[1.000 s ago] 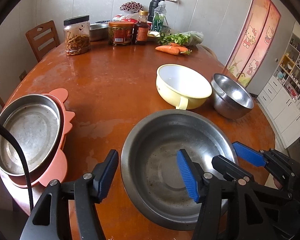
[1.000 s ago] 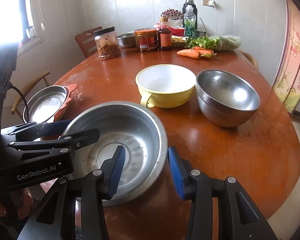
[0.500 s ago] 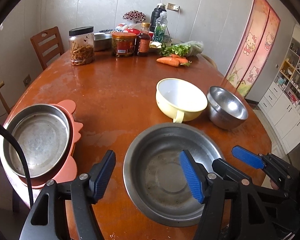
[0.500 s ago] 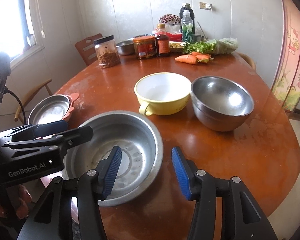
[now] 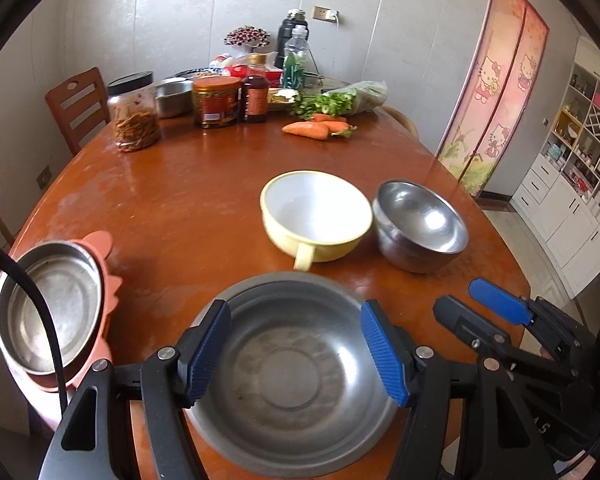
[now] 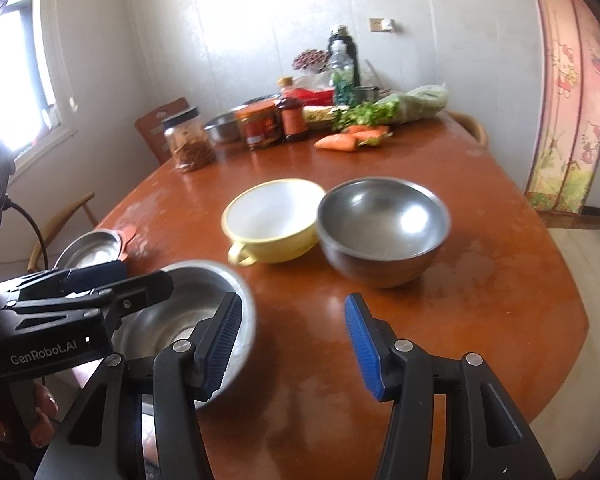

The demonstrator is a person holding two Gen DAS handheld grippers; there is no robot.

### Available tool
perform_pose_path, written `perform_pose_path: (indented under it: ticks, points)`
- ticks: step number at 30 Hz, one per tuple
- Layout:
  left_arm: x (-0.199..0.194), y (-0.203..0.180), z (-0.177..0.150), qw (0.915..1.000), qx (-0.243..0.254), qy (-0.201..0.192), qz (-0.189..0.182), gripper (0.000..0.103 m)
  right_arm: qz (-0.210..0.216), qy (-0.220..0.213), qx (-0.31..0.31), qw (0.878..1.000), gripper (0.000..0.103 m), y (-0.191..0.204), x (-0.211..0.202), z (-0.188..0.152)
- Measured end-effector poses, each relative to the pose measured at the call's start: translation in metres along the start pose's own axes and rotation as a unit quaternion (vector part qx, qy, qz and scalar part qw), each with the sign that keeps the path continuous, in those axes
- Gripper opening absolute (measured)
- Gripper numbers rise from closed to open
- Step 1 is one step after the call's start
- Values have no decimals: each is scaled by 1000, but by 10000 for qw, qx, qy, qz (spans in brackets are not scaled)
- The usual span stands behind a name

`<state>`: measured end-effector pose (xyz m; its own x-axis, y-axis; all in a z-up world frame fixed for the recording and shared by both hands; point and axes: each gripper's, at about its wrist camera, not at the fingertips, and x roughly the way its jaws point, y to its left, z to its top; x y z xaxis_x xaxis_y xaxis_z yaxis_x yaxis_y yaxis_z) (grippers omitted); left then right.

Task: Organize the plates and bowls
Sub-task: 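Drag the steel basin toward the table edge and open the left tool, then grasp the rim of the steel mixing bowl with the left tool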

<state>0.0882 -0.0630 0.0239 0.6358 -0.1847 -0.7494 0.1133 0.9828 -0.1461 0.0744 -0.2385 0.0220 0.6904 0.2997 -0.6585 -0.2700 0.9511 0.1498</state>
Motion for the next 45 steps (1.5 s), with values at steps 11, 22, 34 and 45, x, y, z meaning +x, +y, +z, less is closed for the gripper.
perform_pose_path:
  ticks: [11, 22, 34, 45]
  points:
    - [17, -40, 18, 9997, 187, 100, -153, 67, -307, -252, 179, 9990, 59, -46, -15, 16]
    - [38, -62, 32, 9992, 215, 236, -237, 67, -415, -336, 233, 9983, 62, -73, -11, 28]
    - [73, -69, 49, 9977, -97, 545, -396, 67, -492, -209, 171, 9984, 56, -103, 24, 46]
    - [96, -75, 55, 9958, -156, 799, -422, 67, -173, 291, 61, 9994, 39, -122, 76, 59]
